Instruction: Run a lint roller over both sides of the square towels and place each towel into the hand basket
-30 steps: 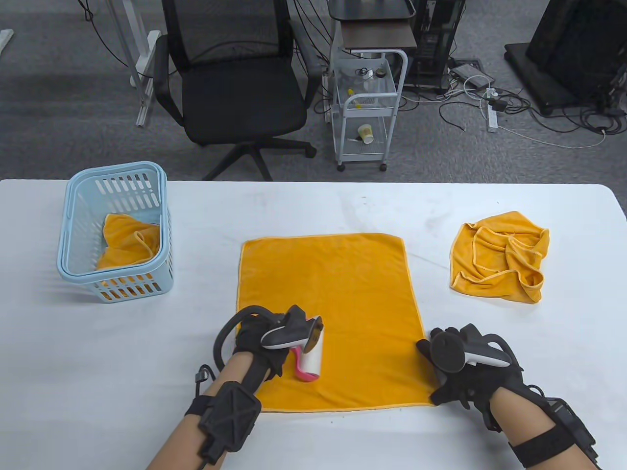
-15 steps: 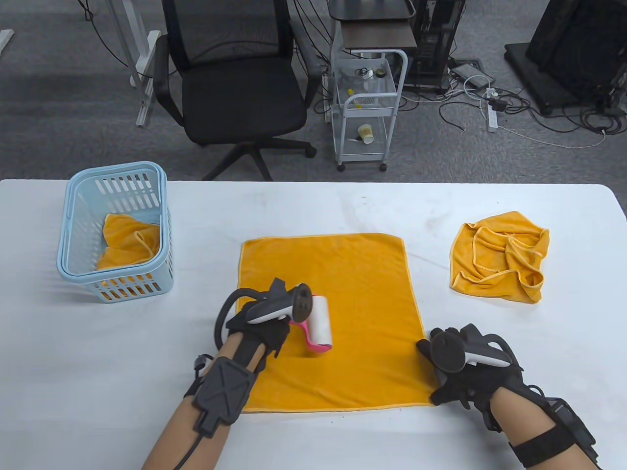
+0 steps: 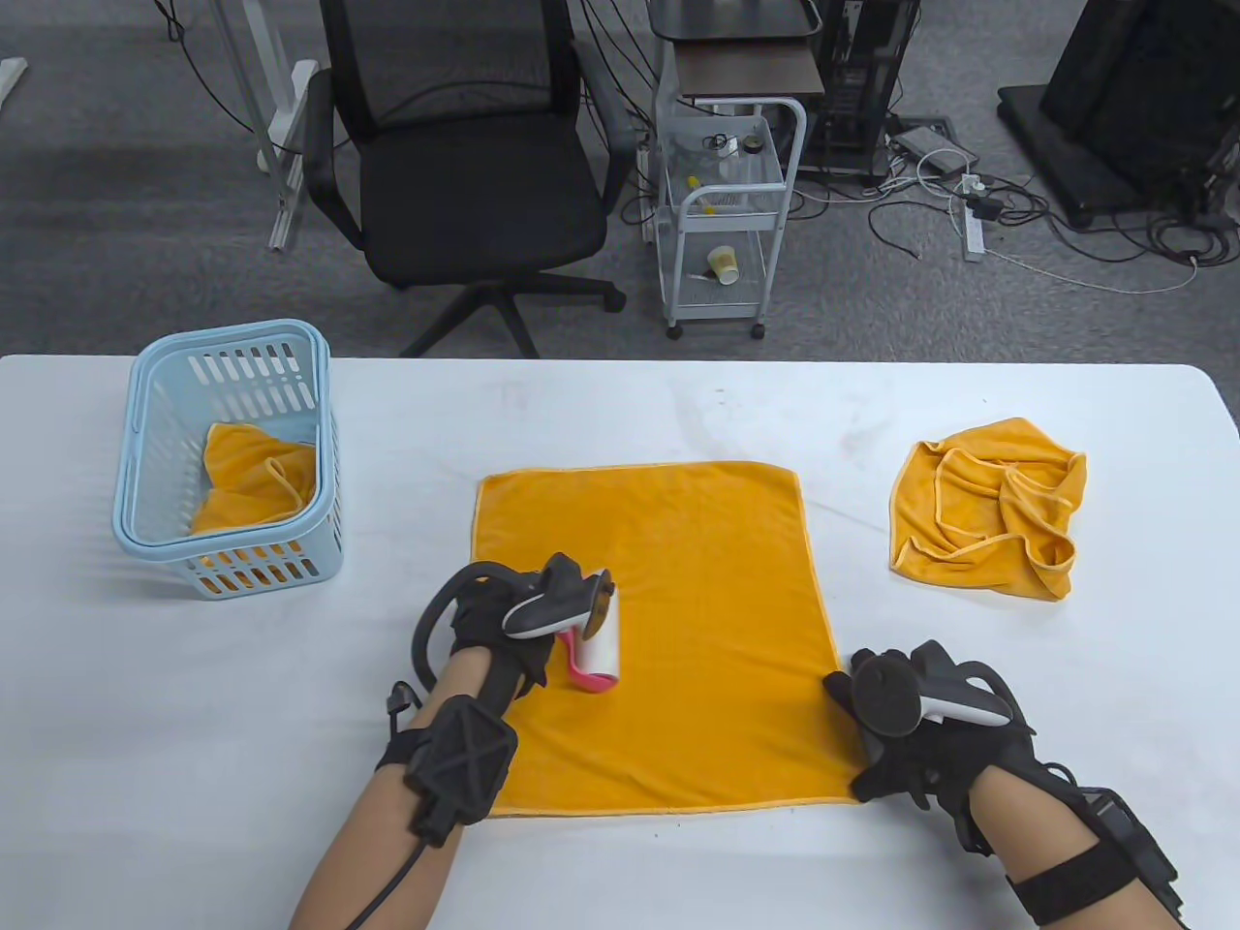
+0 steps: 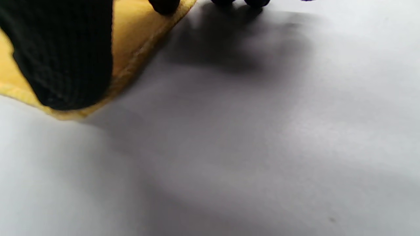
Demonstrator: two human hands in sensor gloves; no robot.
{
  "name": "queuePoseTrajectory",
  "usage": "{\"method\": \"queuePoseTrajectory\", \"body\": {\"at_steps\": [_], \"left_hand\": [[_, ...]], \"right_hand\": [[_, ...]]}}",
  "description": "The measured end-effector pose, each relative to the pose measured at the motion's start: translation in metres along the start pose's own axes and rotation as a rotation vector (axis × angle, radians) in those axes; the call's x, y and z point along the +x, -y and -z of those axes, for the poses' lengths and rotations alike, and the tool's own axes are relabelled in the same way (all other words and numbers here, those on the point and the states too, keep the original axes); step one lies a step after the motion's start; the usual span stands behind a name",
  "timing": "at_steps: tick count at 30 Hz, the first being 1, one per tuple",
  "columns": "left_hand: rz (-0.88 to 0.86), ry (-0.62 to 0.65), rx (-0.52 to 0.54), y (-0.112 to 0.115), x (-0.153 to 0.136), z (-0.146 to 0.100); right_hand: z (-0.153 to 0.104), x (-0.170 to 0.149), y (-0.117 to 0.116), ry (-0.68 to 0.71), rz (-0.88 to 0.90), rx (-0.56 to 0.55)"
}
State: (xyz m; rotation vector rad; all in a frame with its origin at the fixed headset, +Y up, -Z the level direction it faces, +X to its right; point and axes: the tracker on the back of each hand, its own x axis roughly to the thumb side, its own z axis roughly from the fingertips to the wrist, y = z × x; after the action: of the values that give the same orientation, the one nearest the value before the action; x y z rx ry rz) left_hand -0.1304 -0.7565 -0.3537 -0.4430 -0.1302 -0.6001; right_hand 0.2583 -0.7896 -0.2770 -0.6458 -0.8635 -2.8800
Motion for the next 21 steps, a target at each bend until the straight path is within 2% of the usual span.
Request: {"method": "queuePoseTrajectory", "body": {"at_steps": [3, 6, 9, 13, 17, 21], "left_hand": [[0.068, -0.063, -0.036, 0.01, -0.025, -0.003], [-0.138, -0.016, -0.054, 0.008, -0.038, -0.003], [-0.414, 0.073, 0.016, -0.011, -0.023, 0.005], [-0.576, 0.195, 0.094, -0.034, 0.023, 0.022], [-0.529, 0.158, 0.121, -0.033, 0.041, 0.036], [-0.368, 0.007, 0.096, -0.017, 0.017, 0.037]], "right_hand": [[0.0, 0.0, 0.0, 0.002, 0.001, 0.0], [0.0, 0.0, 0.0, 0.002, 0.001, 0.0], [0.0, 0.0, 0.0, 0.001, 0.003, -0.001], [0.0, -0.001, 0.0, 0.0, 0.007, -0.001], [0.0, -0.001, 0.0, -0.002, 0.009, -0.001], [0.0, -0.001, 0.0, -0.002, 0.009, -0.001]]}}
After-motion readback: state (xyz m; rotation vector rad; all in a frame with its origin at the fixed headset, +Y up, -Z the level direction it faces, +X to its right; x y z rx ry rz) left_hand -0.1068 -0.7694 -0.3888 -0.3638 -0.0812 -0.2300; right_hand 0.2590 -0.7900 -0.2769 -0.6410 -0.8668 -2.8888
